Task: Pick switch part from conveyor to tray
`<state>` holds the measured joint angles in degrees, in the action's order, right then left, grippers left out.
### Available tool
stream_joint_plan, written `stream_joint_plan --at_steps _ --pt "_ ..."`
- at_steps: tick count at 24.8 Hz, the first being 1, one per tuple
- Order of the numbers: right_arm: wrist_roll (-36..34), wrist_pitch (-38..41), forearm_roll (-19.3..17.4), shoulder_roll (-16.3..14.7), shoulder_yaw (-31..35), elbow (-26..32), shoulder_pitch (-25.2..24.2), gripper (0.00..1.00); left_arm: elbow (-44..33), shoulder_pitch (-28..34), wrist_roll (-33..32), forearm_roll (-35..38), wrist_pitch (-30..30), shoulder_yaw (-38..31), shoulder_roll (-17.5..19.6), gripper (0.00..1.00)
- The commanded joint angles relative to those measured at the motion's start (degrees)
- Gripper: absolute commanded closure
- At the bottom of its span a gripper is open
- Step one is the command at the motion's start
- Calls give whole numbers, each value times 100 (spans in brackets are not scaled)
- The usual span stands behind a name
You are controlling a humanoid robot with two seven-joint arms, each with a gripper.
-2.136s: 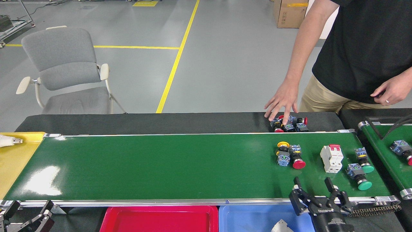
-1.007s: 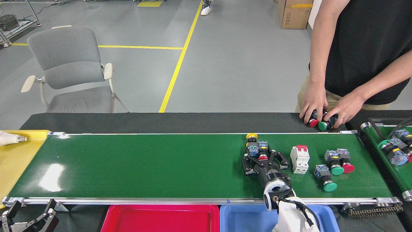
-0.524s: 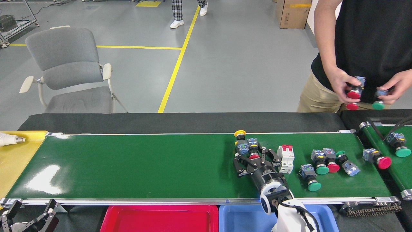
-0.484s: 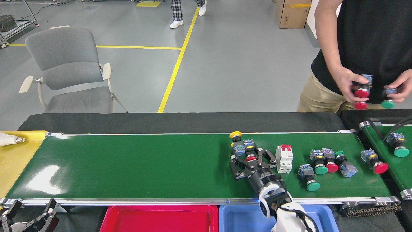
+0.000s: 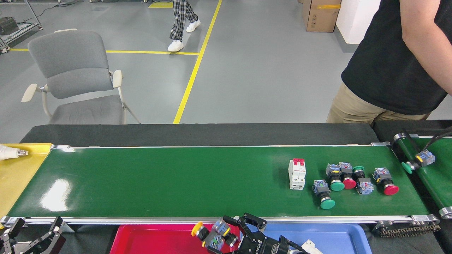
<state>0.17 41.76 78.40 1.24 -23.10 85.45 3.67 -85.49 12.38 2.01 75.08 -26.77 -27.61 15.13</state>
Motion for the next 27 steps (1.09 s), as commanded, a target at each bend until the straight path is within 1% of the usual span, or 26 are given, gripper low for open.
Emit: stream_joint_plan --at_steps 1,3,5,6,7,8,9,10,12,16,18,21,25,27 --pt "35 -89 -36 96 122 139 37 0 -82 2 54 -28 -21 -16 16 0" --pt "27 -897 -44 166 500 358 -121 1 -99 45 54 -28 -47 -16 -36 0" --pt "0 -2163 -44 219 921 683 -516 1 -117 54 54 -28 -249 -16 -72 0" --pt "-52 -2926 -44 219 1141 911 -700 1 -169 54 54 -28 -407 -25 -89 0" --pt "-114 -3393 -44 210 1291 1053 -868 1 -196 54 54 -37 -504 -34 -98 0" --pt "-246 -3885 -44 201 1405 1193 -1140 1 -214 54 54 -37 -601 -51 -107 0" --pt "-457 -4202 -36 193 1484 1299 -1421 1 -222 54 45 -37 -654 -51 -124 0" --pt "-641 -4439 -44 193 1528 1360 -1597 1 -249 63 45 -37 -680 -43 -133 0" --pt "-712 -4852 -36 193 1633 1369 -1738 1 -266 133 45 -37 -689 -34 -142 0" --pt "-615 -5248 8 201 1625 1290 -1641 1 -266 125 45 -28 -680 -25 -195 0" --pt "-369 -5265 70 210 1572 1202 -1404 1 -257 63 36 -20 -680 -16 -203 0" --pt "18 -5344 166 263 1255 982 -1044 1 -257 63 36 -11 -671 -16 -203 0" --pt "150 -5397 175 386 869 517 -473 1 -249 63 36 -2 -654 -25 -186 0" --pt "238 -5415 175 421 807 314 -288 1 -249 63 36 -2 -654 -25 -186 0"
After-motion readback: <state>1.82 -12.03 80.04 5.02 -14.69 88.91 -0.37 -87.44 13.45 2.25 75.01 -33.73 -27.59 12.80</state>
